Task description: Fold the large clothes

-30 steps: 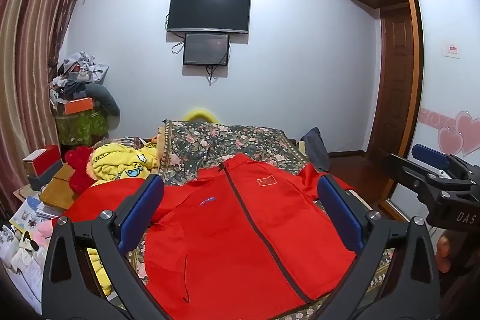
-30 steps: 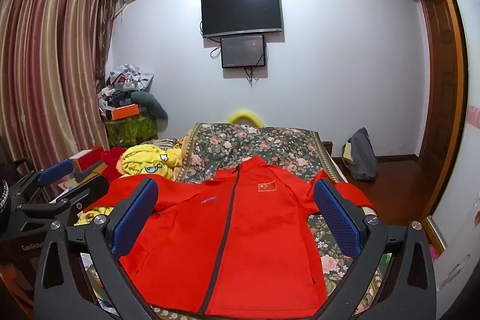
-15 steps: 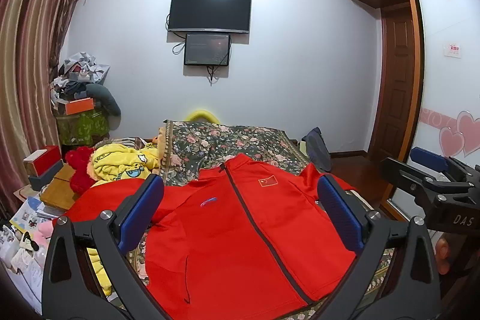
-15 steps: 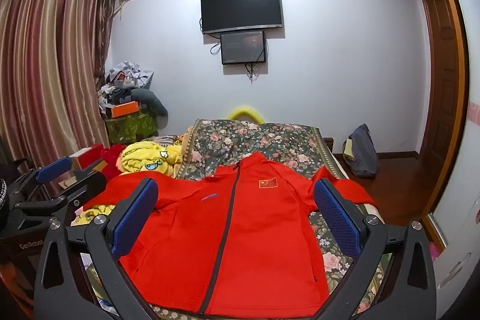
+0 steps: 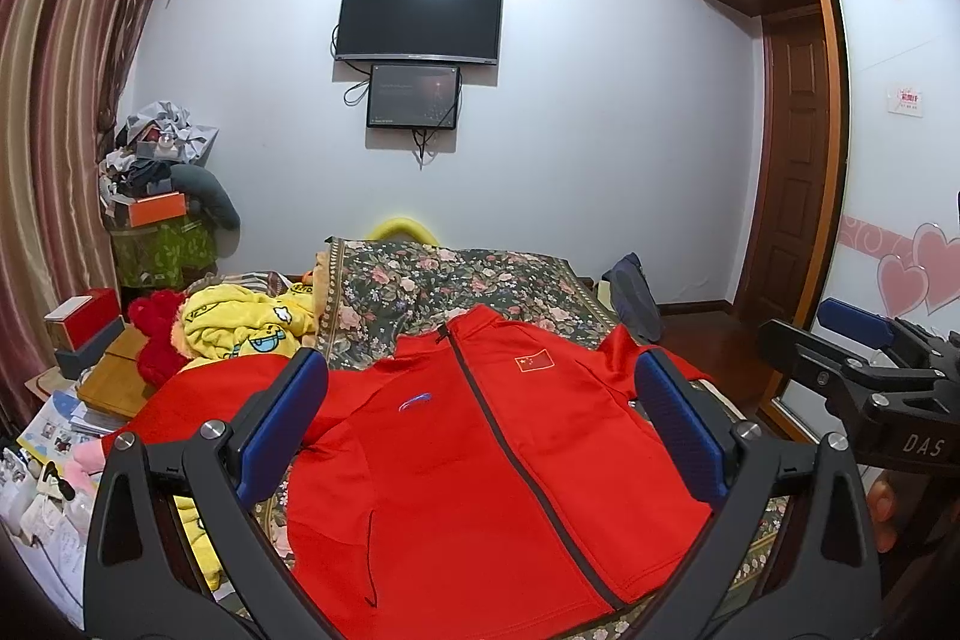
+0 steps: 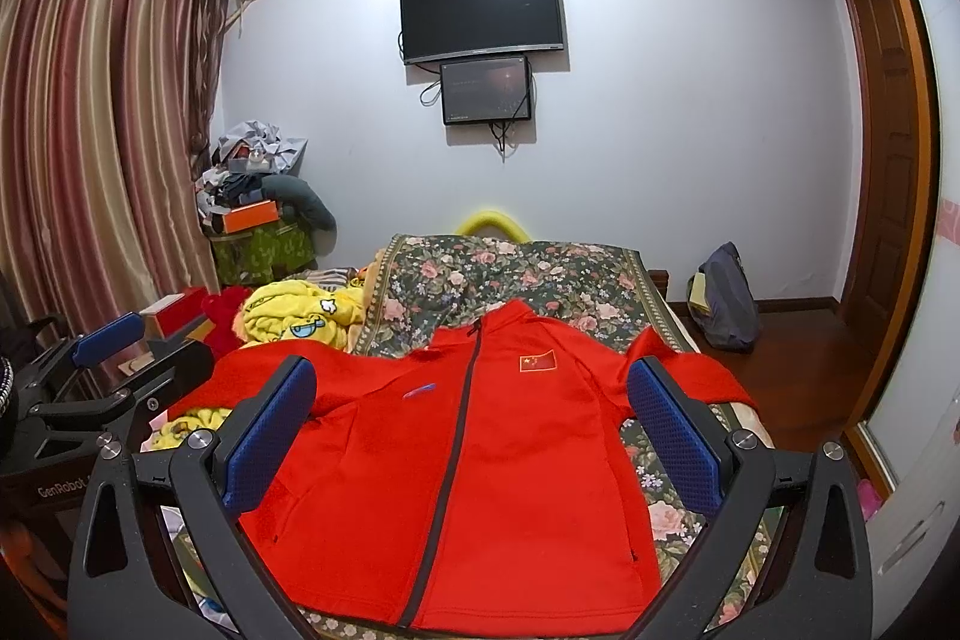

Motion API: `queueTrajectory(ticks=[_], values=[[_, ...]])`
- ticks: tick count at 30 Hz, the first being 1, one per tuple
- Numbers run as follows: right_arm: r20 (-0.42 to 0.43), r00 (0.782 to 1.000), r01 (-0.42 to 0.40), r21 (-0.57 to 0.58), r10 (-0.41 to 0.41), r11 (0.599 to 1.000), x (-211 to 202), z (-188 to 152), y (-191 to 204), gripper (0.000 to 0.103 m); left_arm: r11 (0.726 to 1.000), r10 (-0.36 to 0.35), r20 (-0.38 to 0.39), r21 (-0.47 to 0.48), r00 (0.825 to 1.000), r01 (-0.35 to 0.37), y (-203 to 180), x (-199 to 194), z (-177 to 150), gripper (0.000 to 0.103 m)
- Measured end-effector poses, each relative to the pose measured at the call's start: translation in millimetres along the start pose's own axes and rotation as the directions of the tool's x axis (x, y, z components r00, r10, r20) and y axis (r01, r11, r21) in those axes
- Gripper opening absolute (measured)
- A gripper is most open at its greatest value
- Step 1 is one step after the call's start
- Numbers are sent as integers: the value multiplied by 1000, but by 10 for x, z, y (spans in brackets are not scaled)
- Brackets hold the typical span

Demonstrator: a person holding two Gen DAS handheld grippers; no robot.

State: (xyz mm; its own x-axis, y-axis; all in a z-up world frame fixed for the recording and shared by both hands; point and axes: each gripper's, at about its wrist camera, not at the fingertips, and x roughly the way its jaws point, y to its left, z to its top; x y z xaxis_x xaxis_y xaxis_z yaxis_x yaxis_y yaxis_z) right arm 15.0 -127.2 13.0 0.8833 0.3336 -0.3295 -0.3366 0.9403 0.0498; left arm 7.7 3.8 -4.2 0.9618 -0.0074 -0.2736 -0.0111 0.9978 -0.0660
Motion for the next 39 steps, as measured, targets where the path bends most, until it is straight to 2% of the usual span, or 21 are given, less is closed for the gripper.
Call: queueTrajectory(ticks=[39], values=[[-7,1000,-2,2,2,1000,26,-14,-13,103,1000,4,-7,-10,1000,-4,43,57,-52,103]])
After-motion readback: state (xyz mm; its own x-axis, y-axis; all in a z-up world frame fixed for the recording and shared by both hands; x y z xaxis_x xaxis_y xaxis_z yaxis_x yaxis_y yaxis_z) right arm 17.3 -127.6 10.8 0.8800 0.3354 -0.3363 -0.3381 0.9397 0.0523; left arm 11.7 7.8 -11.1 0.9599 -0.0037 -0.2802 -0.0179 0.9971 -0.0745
